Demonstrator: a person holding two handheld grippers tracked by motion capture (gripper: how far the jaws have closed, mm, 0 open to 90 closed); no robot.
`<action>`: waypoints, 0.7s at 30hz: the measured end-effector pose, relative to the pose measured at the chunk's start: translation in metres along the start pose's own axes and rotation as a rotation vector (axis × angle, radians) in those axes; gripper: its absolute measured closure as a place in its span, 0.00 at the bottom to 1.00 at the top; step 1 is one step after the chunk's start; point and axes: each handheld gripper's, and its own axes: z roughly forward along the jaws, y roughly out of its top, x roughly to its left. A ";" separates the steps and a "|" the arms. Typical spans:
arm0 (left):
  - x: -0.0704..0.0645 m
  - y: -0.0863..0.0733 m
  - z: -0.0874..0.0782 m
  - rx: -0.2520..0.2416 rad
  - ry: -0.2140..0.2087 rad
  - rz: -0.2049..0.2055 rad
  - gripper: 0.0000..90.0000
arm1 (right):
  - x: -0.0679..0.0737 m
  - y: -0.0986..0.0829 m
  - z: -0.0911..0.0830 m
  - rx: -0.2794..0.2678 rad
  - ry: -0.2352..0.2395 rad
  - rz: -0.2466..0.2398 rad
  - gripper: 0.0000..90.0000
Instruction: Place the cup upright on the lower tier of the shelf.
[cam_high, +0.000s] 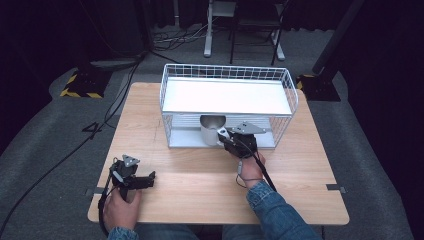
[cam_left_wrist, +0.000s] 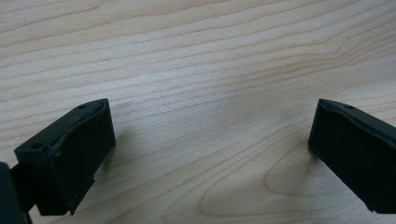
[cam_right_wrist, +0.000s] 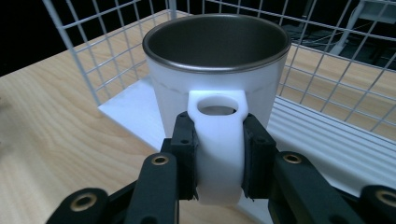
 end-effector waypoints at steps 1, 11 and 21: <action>0.000 0.000 0.000 0.000 0.000 0.000 0.01 | -0.002 -0.001 0.004 -0.008 -0.012 -0.001 0.79; 0.000 0.000 0.000 0.000 0.000 0.000 0.01 | -0.008 -0.007 0.022 -0.024 -0.046 0.011 0.79; 0.000 0.000 0.000 0.000 0.001 0.000 0.01 | -0.011 -0.009 0.024 -0.025 -0.049 0.034 0.79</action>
